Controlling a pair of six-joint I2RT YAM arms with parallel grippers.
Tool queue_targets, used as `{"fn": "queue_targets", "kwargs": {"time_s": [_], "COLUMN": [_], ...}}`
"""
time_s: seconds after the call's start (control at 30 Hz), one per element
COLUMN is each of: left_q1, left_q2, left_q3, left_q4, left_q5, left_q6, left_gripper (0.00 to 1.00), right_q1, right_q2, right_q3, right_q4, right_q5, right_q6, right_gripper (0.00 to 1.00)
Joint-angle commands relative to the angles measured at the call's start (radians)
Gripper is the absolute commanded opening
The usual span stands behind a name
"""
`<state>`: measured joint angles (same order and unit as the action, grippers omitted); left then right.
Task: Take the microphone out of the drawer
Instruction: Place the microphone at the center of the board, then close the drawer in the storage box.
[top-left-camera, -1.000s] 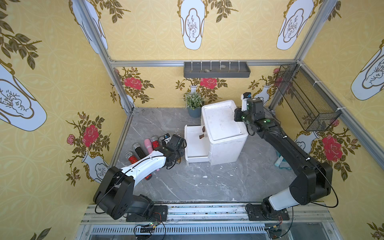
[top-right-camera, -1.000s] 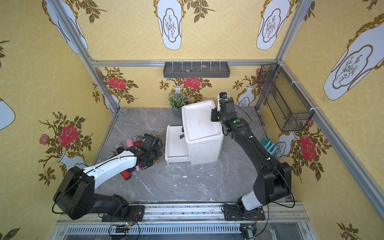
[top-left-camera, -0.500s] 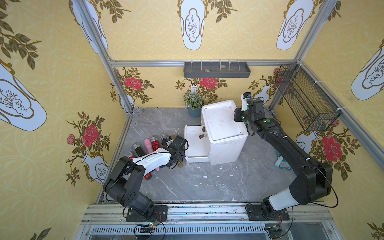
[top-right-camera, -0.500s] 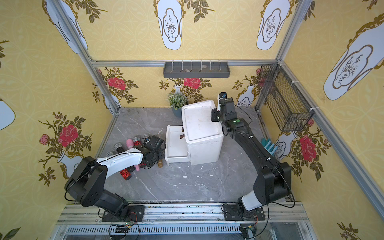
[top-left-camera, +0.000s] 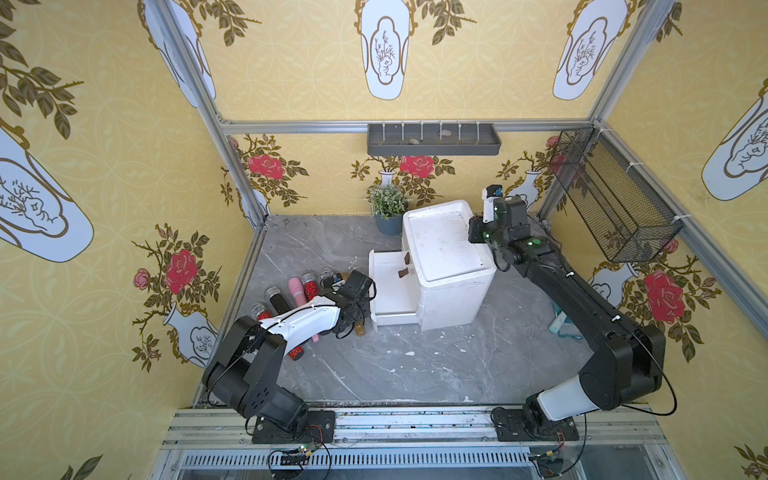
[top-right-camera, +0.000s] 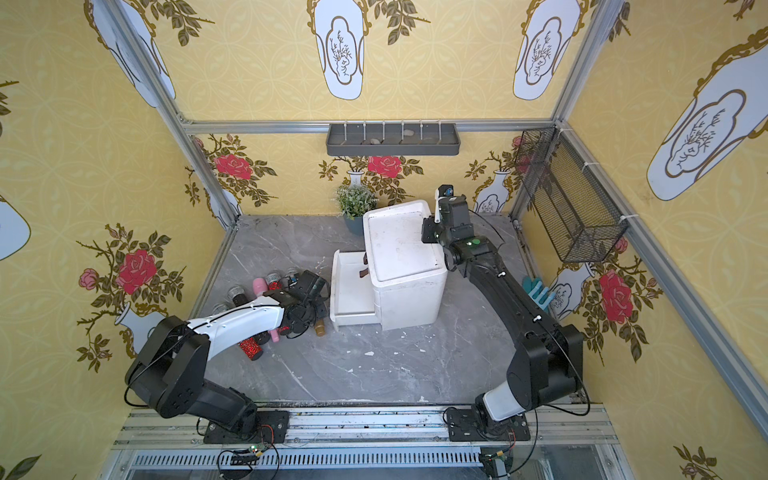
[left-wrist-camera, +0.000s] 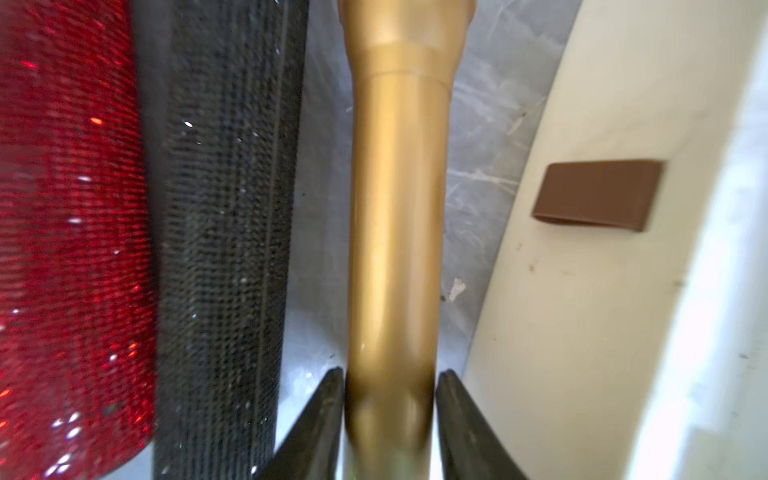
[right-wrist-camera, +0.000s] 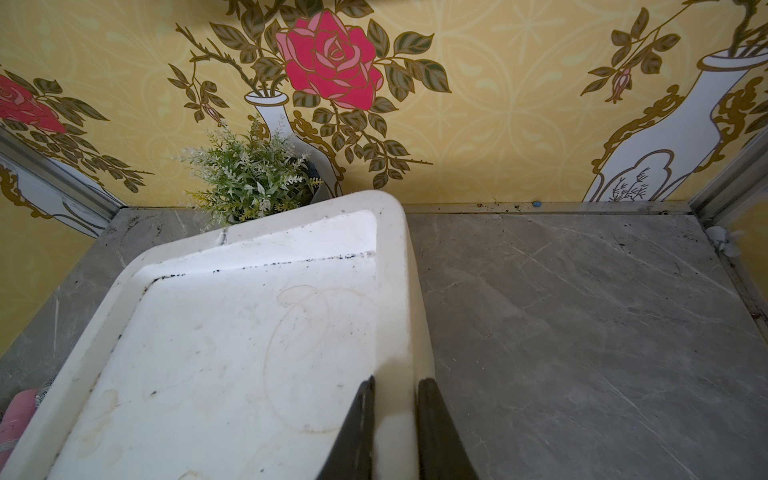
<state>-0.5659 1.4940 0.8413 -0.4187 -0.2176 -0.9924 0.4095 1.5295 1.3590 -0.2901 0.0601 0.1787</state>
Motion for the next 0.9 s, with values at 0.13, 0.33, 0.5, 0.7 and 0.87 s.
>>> {"fn": "queue_targets", "kwargs": {"time_s": [0.13,0.33,0.5,0.7,0.87], "left_q1": [0.009,0.021,0.083,0.179,0.185], "left_q2": [-0.087,-0.103,-0.133,-0.119,-0.029], "left_q3": [0.033,0.062,0.023,-0.020,0.001], "left_q4": [-0.061,-0.058,0.047,0.201,0.272], "left_q5": [-0.053,-0.024,0.066,0.232,0.346], "left_q6": [0.041,0.055,0.075,0.120,0.140], "left_gripper": [0.58,0.59,0.25,0.00,0.00], "right_q1": [0.009,0.012,0.012,0.012,0.014], "right_q2": [0.021,0.023,0.019,0.020,0.022], "right_q3": [-0.016,-0.015,-0.013,-0.012,-0.012], "right_q4": [-0.233,-0.236,-0.239,-0.242,-0.244], "right_q5": [-0.072,-0.072,-0.069,-0.068,-0.067], "right_q6": [0.033,0.036,0.035,0.034,0.034], "right_gripper": [0.09,0.09,0.09,0.09,0.09]}}
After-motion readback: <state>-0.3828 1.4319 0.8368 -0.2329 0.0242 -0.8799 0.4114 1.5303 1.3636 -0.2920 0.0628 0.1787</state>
